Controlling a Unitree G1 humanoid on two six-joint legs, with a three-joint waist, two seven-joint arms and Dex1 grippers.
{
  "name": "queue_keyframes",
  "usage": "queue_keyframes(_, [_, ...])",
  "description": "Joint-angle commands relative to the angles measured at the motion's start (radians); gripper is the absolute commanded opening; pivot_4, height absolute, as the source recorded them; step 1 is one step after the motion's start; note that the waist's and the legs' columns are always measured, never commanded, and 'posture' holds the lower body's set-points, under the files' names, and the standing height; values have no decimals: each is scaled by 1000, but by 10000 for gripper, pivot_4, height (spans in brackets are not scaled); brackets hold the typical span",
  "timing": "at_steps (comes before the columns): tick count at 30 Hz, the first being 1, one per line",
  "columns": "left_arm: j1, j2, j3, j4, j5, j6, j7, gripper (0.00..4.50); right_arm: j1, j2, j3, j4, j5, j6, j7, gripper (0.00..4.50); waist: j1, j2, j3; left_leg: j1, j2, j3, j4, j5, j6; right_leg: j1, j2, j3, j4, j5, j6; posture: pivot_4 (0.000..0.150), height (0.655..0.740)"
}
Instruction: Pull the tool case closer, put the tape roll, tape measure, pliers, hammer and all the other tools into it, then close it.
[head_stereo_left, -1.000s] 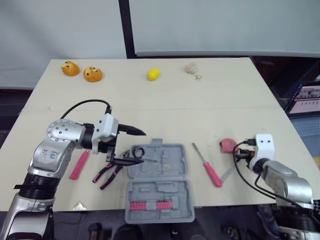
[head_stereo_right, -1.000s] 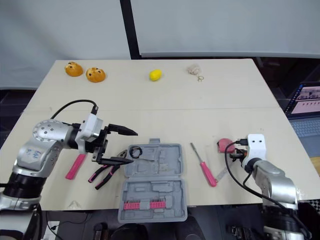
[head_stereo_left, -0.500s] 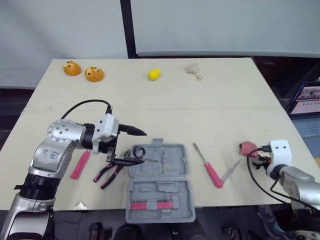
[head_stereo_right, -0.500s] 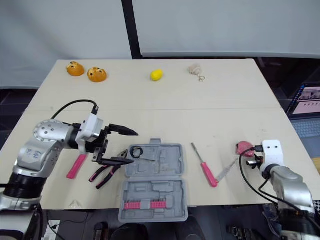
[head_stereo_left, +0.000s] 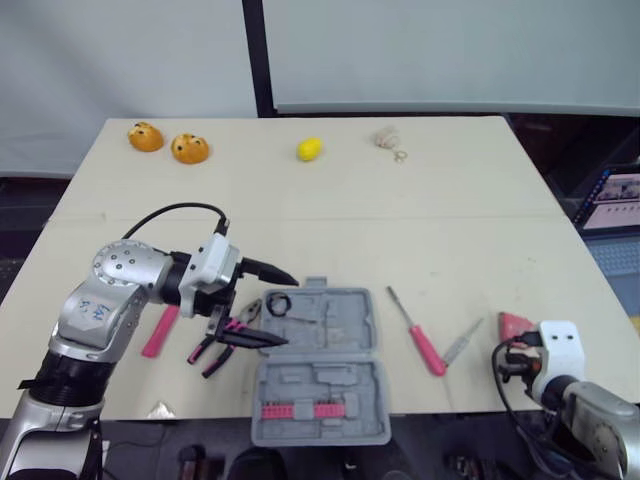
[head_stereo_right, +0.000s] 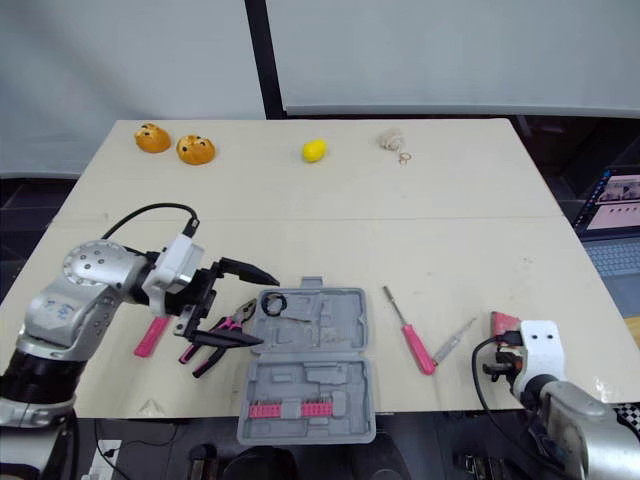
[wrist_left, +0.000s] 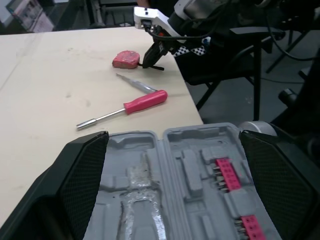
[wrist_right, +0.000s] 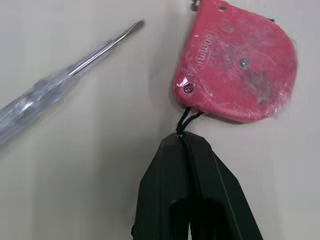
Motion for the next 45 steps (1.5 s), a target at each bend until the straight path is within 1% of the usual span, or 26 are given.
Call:
queue_keyframes(1, [20,28,18,-42,-31,14,-17,45000,50,23,-15,-98,19,39,-16,314,1,0,0,0,0,0,0,0,0,0,0,0,0,0,0,1500,7400])
queue_keyframes(9, [63,97,40,-65,-61,47,-63,45000,182,64,12,-241,58,99,12,314,4,0,0,0,0,-1,0,0,0,0,-1,0,-1,0,0,1500,7400])
queue_keyframes(17, [148,175,66,-65,-45,-15,-127,45000,290,74,54,-347,98,131,23,314,0,-1,-1,0,0,-1,-2,0,0,0,-1,-1,-1,-1,-1,1500,7400])
queue_keyframes(22, [170,184,71,-76,-48,-27,-118,45000,333,60,71,-369,100,126,30,314,1,-3,-1,0,-1,-1,-3,0,1,0,-1,-1,-3,-1,-1,1500,7400])
queue_keyframes(31, [170,180,65,-82,-48,-25,-106,45000,391,34,70,-403,110,119,50,314,10,-4,-1,0,-1,0,-6,0,2,0,-1,-1,-8,0,-1,1500,7400])
queue_keyframes(34, [160,173,58,-78,-48,-25,-101,45000,392,1,80,-413,107,103,66,314,12,-4,-1,0,-1,0,-7,0,2,0,-1,-1,-9,0,-1,1500,7400])
queue_keyframes(37, [149,167,53,-78,-52,-20,-96,45000,397,4,45,-452,146,132,78,314,13,-4,-1,0,-1,0,-8,0,2,0,-1,-1,-9,0,-1,1500,7400])
queue_keyframes(39, [143,165,52,-80,-54,-15,-93,45000,422,-11,-7,-504,193,169,108,5898,15,-4,-1,0,-1,-1,-8,0,2,0,-1,-1,-9,0,-1,1500,7400])
queue_keyframes(41, [143,168,53,-82,-50,-23,-95,45000,453,-54,-62,-552,239,191,158,13728,16,-4,-2,0,-2,-1,-9,0,2,0,-1,-1,-9,0,-1,1500,7400])
queue_keyframes(44, [146,174,59,-87,-47,-34,-100,45000,519,-155,-229,-616,362,193,317,29068,17,-4,-2,0,-2,-1,-9,0,2,0,-2,-1,-10,0,1,1500,7400])
queue_keyframes(45, [142,174,58,-89,-50,-29,-98,45000,545,-203,-324,-616,416,174,409,33993,17,-4,-2,0,-2,-1,-9,0,3,1,-2,-1,-10,1,1,1500,7400])
